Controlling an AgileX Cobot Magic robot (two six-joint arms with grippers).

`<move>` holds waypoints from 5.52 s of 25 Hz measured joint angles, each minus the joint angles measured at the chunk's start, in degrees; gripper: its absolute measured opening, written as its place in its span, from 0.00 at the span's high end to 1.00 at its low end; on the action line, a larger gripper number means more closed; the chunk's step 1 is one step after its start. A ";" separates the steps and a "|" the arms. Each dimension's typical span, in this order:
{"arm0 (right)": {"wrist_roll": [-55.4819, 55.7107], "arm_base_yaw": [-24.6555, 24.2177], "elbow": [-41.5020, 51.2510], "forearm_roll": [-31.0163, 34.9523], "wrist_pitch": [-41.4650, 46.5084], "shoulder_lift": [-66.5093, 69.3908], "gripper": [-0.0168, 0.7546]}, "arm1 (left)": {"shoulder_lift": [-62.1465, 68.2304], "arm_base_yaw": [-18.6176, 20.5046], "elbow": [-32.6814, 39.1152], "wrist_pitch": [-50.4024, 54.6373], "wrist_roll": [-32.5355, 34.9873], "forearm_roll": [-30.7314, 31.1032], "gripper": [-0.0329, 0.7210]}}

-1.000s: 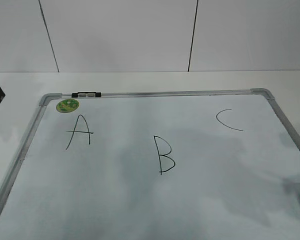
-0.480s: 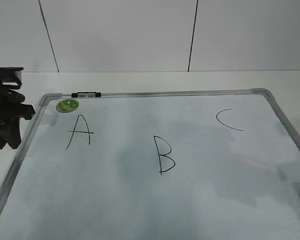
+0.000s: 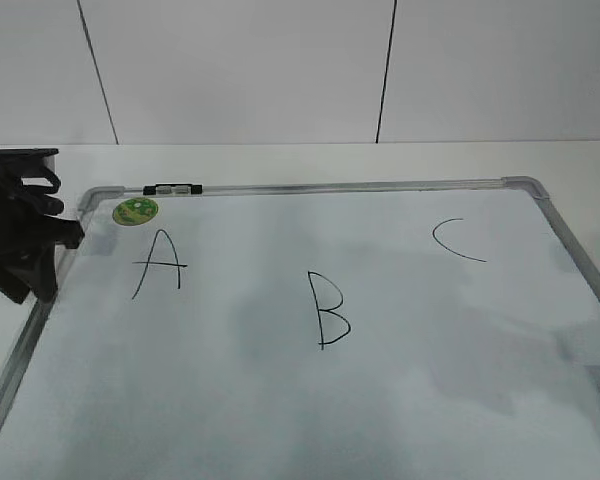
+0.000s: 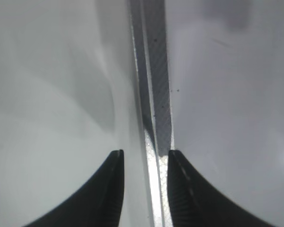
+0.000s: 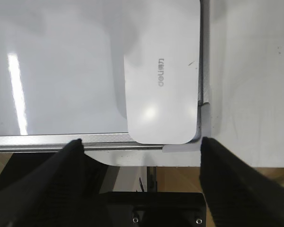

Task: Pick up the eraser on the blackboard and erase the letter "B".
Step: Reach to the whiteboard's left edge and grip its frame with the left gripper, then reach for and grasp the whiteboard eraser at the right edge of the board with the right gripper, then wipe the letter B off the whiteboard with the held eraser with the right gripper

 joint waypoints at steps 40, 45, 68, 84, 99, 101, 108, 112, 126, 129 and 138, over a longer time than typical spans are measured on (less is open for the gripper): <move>0.06 0.00 0.00 -2.95 -3.48 6.59 0.13 | 1.60 0.00 -0.56 0.18 -1.20 -1.08 0.93; 0.06 0.00 0.00 -3.06 -9.88 8.02 0.13 | 1.60 0.00 -0.56 0.26 -1.20 -1.08 0.93; 0.28 0.00 6.34 -3.80 -19.40 8.40 0.27 | 1.60 0.00 -0.56 0.40 -1.20 -1.08 0.93; 2.17 0.00 6.34 -3.08 -19.07 14.12 0.11 | 1.60 0.00 -0.69 0.60 -1.20 -1.08 0.93; 2.39 0.00 6.34 -3.18 -19.42 21.81 0.11 | 1.60 0.00 -0.69 0.94 -1.20 -1.08 0.93; 2.39 0.00 6.34 -3.18 -19.85 22.29 0.11 | 1.60 0.00 -0.69 0.94 -1.20 -1.08 0.93; 2.50 0.00 6.34 -3.18 -20.17 22.49 0.17 | 1.60 0.00 -0.69 1.03 -1.20 -1.08 0.93; 2.17 0.00 6.34 -3.18 -20.17 22.49 0.24 | 1.60 0.00 -0.69 1.03 -1.20 -1.08 0.93; 2.08 0.00 5.66 -2.97 -18.73 22.69 0.26 | 1.60 0.00 -0.69 1.03 -1.20 -0.97 0.93; 2.19 0.00 3.74 -2.69 -15.53 22.93 0.26 | 1.60 0.00 -0.69 1.05 -1.20 -0.89 0.93; 2.40 0.00 -3.52 -0.96 -7.79 22.93 0.27 | 1.60 0.00 -0.69 1.15 -1.20 -0.89 0.93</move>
